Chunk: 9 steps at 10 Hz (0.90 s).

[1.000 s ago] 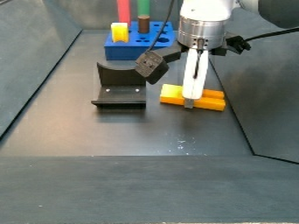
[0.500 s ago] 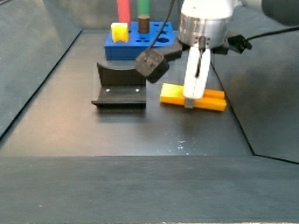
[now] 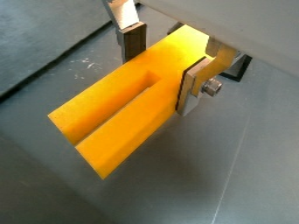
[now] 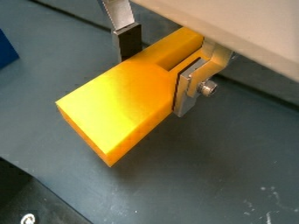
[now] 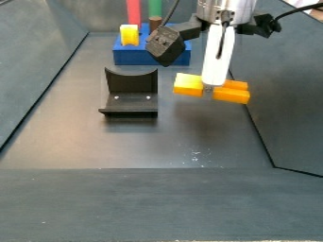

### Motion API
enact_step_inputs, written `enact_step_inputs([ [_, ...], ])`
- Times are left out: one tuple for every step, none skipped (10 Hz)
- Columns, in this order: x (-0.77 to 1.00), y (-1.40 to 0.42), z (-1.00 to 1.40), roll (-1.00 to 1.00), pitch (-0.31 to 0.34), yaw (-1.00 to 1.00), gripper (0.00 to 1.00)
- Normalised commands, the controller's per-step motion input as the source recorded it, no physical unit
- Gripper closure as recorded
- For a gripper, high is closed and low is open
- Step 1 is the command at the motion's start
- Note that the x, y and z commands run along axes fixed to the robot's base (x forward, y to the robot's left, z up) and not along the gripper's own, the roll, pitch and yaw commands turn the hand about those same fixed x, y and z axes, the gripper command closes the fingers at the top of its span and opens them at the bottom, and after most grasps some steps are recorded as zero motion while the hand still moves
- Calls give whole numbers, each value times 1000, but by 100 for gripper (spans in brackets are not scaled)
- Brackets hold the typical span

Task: Pick up the double-square object. Move up. Rotate the double-square object. Place the double-square object on the fixture. Regrasp the double-square object. Move to above the board. Insert the double-square object.
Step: Rotate the double-square object.

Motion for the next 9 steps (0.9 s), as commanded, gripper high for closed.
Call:
enact_step_inputs([
  [-249, 463, -52, 8, -12, 0, 100],
  [-142, 270, -36, -17, -49, -23, 100],
  [0, 0, 0, 0, 0, -1000, 100],
  [29, -52, 7, -1, -1, -1000, 100],
  [23, -30, 6, -1, -1, -1000, 100],
  [14, -9, 4, -1, -1, -1000, 100],
  [11, -4, 3, -1, -1, -1000, 100],
  [6, 3, 2, 0, 0, -1000, 100],
  [4, 8, 1, -1, 0, -1000, 100],
])
